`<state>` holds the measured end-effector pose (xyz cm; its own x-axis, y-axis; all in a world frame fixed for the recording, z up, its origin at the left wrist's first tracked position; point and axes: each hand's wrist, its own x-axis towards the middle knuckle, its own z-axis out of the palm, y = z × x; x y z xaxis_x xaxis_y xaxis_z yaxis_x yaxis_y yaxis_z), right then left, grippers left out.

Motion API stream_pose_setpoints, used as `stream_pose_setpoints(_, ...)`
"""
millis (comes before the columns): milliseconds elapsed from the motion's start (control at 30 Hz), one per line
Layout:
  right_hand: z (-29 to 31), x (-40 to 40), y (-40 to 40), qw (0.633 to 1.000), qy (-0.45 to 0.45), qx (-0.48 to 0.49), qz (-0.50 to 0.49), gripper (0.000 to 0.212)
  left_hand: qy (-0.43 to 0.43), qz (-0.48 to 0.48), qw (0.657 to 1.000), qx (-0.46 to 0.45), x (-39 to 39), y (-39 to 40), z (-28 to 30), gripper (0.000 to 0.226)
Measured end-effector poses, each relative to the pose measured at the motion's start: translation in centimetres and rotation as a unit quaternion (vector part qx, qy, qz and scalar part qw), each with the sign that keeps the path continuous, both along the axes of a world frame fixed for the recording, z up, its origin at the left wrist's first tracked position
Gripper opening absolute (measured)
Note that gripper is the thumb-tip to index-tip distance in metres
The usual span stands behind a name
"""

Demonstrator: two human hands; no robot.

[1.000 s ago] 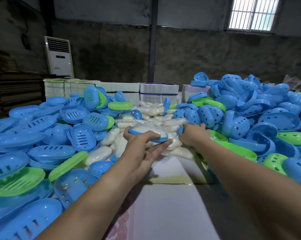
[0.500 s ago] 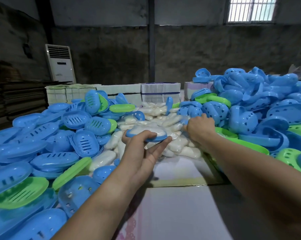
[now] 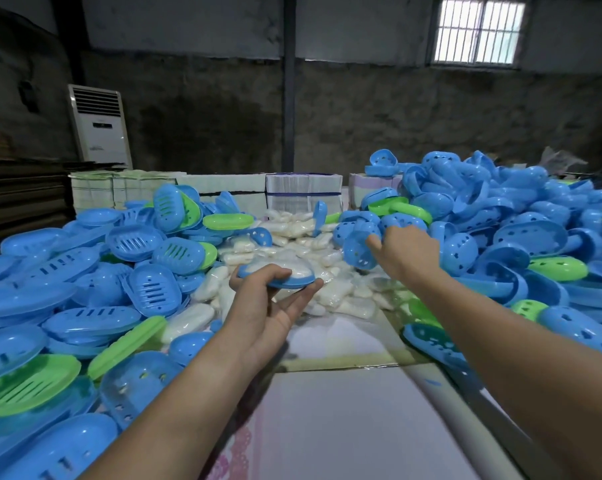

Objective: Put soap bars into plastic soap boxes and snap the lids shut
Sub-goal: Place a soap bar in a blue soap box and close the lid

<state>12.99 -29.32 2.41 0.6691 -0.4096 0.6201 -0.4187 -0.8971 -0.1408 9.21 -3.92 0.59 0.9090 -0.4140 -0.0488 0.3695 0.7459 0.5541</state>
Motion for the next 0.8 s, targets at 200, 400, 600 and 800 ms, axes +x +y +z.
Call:
stream_pose_setpoints(200,-2.9,-3.2,2.5,0.998,-0.007,-0.021,0.060,0.034,-0.001,0.000,1.000,-0.012,0.2,0.1,-0.1,0.041)
stream_pose_setpoints(400,-3.3,-3.8,4.6,0.966,0.043,0.025,0.255,0.051,-0.036,-0.010,0.999,-0.017,0.5,-0.2,-0.1,0.044)
stream_pose_setpoints(600,-4.6,-3.2,6.0,0.941,0.052,0.087,0.322,0.030,-0.043,-0.009,0.999,-0.005,1.4,0.1,-0.6,0.054)
stream_pose_setpoints(800,-4.3,-3.3,5.4,0.930,-0.002,0.168,0.328,0.021,-0.080,-0.039,0.996,0.006,0.8,-0.1,-0.8,0.066)
